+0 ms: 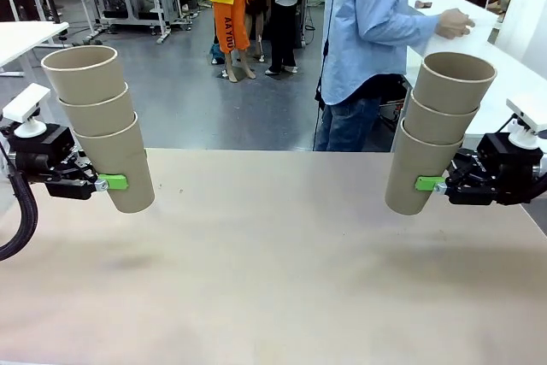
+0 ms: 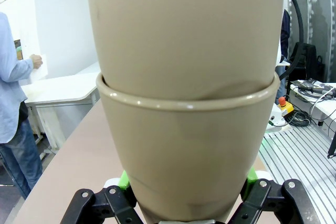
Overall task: Stack the cups and store them in the basket.
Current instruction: Place the stack of Reusable plastic cups into the Pantry Basket.
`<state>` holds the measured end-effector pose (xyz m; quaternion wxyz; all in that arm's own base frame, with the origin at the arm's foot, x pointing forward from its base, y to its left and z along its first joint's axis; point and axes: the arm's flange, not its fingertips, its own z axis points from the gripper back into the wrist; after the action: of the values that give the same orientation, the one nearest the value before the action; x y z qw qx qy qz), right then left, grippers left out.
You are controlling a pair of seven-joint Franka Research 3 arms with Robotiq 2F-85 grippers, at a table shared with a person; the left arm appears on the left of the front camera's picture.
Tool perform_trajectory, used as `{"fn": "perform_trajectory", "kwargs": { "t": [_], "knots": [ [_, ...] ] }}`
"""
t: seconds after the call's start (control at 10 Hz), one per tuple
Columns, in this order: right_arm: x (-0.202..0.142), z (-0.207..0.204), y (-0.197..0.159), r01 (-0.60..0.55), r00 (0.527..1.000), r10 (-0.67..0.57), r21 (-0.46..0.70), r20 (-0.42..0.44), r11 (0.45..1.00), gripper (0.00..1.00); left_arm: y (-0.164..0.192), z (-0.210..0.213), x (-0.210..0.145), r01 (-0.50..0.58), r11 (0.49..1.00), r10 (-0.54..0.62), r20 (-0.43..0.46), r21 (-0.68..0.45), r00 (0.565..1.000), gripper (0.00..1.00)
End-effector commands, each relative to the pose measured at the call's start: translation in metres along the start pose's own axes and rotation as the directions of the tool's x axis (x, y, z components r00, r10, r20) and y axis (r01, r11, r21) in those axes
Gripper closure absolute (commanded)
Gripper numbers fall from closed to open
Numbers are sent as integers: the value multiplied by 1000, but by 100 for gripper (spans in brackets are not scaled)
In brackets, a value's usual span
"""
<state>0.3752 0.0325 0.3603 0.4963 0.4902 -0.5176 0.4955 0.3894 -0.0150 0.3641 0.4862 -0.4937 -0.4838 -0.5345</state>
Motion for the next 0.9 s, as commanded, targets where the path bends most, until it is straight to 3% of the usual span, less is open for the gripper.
{"fn": "perform_trajectory", "kwargs": {
  "t": [0.0, 0.8],
  "knots": [
    [4, 0, 0, -12, 1000, 12, -4, 1, 1000, 15, -1, 0, 3, 5, 1000, -5, 5, -3, 1000, 15],
    [4, 0, 0, -12, 1000, 12, -4, 1, 1000, 15, -1, 0, 3, 5, 1000, -5, 5, -3, 1000, 15]
  ]
}}
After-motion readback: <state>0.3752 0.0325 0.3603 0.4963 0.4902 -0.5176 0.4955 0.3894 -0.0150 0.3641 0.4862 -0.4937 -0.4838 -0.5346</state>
